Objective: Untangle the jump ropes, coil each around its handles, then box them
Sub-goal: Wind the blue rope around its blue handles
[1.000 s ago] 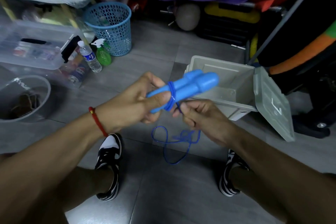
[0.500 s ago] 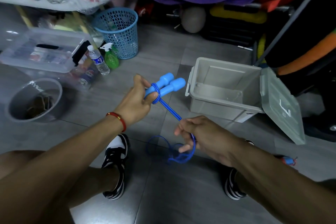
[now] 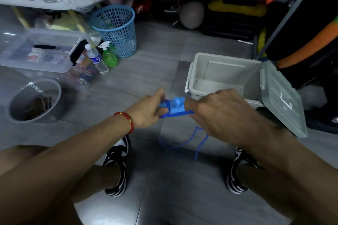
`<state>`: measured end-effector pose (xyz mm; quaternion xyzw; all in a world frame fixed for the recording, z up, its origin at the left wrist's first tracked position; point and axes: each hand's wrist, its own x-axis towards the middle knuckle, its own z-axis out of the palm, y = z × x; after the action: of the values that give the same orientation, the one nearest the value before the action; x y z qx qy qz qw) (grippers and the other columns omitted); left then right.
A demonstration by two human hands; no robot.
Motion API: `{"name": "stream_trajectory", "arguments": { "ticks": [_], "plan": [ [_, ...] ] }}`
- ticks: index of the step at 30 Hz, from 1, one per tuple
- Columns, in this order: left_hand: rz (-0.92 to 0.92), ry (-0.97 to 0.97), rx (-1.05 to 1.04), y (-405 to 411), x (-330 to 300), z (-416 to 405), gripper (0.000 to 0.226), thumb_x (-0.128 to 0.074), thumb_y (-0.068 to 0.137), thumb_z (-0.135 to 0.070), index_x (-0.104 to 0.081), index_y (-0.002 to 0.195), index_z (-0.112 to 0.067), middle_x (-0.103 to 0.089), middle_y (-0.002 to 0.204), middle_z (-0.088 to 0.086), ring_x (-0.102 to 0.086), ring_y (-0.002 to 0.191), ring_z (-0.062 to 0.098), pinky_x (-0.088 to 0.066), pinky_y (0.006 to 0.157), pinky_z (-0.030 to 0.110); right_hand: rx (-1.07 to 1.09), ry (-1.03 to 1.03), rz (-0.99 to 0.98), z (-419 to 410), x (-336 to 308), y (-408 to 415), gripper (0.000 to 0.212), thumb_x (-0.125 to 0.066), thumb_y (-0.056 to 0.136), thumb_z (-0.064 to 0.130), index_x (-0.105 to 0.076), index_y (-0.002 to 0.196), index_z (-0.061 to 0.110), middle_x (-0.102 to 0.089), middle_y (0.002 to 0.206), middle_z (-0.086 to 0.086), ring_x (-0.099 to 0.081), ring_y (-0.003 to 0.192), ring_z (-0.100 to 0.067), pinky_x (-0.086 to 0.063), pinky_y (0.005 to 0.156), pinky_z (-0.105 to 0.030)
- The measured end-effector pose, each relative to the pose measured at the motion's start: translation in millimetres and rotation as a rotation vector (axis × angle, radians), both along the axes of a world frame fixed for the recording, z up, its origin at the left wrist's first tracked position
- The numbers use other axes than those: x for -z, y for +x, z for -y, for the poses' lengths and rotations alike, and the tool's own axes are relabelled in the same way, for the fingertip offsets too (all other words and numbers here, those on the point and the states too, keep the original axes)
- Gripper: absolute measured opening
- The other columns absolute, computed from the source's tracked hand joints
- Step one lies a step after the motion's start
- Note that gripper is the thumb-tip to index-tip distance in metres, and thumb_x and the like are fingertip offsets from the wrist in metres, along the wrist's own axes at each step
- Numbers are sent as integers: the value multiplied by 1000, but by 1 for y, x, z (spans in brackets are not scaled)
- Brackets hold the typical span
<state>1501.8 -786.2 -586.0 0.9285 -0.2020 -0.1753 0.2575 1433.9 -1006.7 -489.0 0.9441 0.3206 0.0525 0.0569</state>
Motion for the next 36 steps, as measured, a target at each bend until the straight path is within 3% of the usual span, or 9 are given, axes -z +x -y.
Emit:
{"name": "stream_trajectory", "arguments": {
  "ticks": [5, 8, 12, 16, 21, 27, 30, 33, 36],
  "plan": [
    [-204, 93, 373, -19, -15, 13, 24, -59, 98, -28, -35, 99, -25, -51, 71, 2, -48, 62, 17, -38, 58, 32, 30, 72, -95, 22, -10, 15, 31, -39, 97, 60, -54, 109, 36, -62, 80, 7, -64, 89, -22, -36, 68, -33],
    [-276, 59, 487, -27, -26, 20, 22, -60, 98, -27, -39, 102, -23, -52, 74, -2, -45, 60, 8, -38, 58, 25, 45, 237, -204, 27, -1, 24, 26, -51, 90, 62, -57, 102, 39, -48, 61, 16, -56, 73, -1, -32, 69, -30],
    [-299, -40, 534, -41, -46, 27, 24, -62, 98, -28, -40, 107, -23, -60, 86, -1, -50, 65, 9, -42, 61, 25, 104, 484, -517, 36, 13, 40, 14, -74, 82, 48, -70, 81, 35, -62, 72, 29, -59, 75, 6, -43, 68, -22],
    [-297, -143, 526, -48, -70, 25, 29, -63, 97, -29, -34, 99, -32, -64, 90, -1, -51, 68, 12, -47, 66, 35, 145, 828, -824, 42, 18, 45, 14, -79, 76, 35, -78, 81, 22, -68, 86, -3, -64, 79, -9, -49, 73, -21],
    [-245, -242, 485, -49, -91, 16, 32, -65, 95, -32, -33, 100, -35, -67, 92, -2, -58, 76, 18, -49, 73, 44, 157, 1136, -1076, 37, 35, 45, 20, -78, 78, 24, -80, 92, 11, -55, 81, -34, -37, 64, -29, -35, 55, -32],
    [-317, -577, 367, -41, -100, 6, 34, -65, 92, -25, -33, 105, -26, -58, 78, 15, -43, 60, 22, -41, 55, 27, 230, 1314, -1188, 28, 64, 38, 35, -87, 69, 13, -70, 99, 5, -71, 80, -3, -64, 69, -11, -50, 62, -22],
    [-407, -809, 187, -26, -96, 1, 43, -62, 93, -14, -38, 127, -14, -57, 74, 19, -36, 53, 13, -36, 49, 24, 272, 1481, -1152, 12, 72, 25, 33, -78, 83, 28, -61, 100, 6, -54, 63, 3, -41, 54, -10, -27, 53, -28],
    [-303, -780, 8, -11, -89, -7, 49, -59, 89, -18, -48, 136, -12, -54, 82, 33, -37, 50, 5, -36, 47, 20, 242, 1302, -1028, -5, 60, 14, 30, -51, 102, 33, -73, 108, 13, -35, 55, 6, -26, 51, -10, -21, 53, -27],
    [-281, -682, -68, -1, -76, -16, 46, -60, 85, -25, -57, 130, -20, -61, 87, 7, -45, 49, 1, -39, 49, 16, 298, 1152, -927, -15, 50, 9, 23, -54, 103, 24, -73, 105, 11, -36, 53, 16, -31, 49, -2, -30, 51, -12]
  ]
}}
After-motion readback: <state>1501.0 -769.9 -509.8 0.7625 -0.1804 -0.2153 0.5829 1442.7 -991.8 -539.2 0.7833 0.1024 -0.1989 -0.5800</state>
